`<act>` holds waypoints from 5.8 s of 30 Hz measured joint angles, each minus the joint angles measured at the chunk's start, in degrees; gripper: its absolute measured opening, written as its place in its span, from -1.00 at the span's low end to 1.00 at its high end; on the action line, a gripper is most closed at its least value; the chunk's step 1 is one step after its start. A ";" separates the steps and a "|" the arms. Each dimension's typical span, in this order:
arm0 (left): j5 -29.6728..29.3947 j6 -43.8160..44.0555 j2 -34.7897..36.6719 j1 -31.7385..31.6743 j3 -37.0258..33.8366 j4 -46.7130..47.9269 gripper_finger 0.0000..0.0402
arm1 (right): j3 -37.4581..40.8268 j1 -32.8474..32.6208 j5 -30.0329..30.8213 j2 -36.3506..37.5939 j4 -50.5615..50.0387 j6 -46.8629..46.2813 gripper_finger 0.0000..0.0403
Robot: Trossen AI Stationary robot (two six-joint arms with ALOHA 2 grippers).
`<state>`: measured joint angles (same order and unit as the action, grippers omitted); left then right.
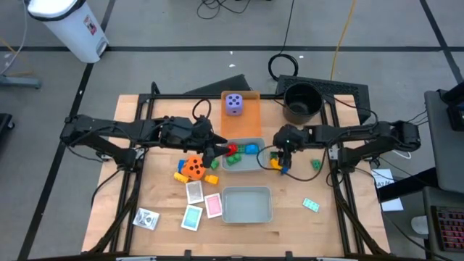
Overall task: Pick & Place Toys
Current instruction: Put the green game piece into the top gray bin
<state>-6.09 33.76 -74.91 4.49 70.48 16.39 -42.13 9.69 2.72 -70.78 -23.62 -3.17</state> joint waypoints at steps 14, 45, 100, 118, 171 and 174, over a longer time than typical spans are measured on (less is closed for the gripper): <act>0.10 -2.11 0.00 -1.33 0.02 0.85 0.16 | 0.00 1.89 -4.55 -4.61 0.40 4.01 -0.07; 1.82 -4.08 0.00 -3.72 0.04 1.89 0.16 | 0.51 2.00 -5.47 -7.15 2.60 5.85 0.37; 3.56 -3.37 0.00 -4.52 0.07 1.83 0.16 | 3.63 3.09 -5.57 -12.84 12.25 10.33 -0.12; 5.06 -3.09 0.00 -4.52 0.07 1.83 0.16 | 0.81 3.09 -5.53 0.50 11.63 7.65 -0.31; -11.05 -51.27 -12.11 -1.46 13.53 -11.37 0.16 | 0.09 0.75 -17.87 -4.49 90.36 -68.78 -0.31; -11.06 -52.51 -12.44 -1.46 13.53 -12.47 0.16 | 0.09 0.64 -17.79 -4.51 91.19 -68.77 -0.31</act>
<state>-17.15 -18.75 -87.36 3.03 84.01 3.92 -42.04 10.33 -15.07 -75.28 67.57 -71.94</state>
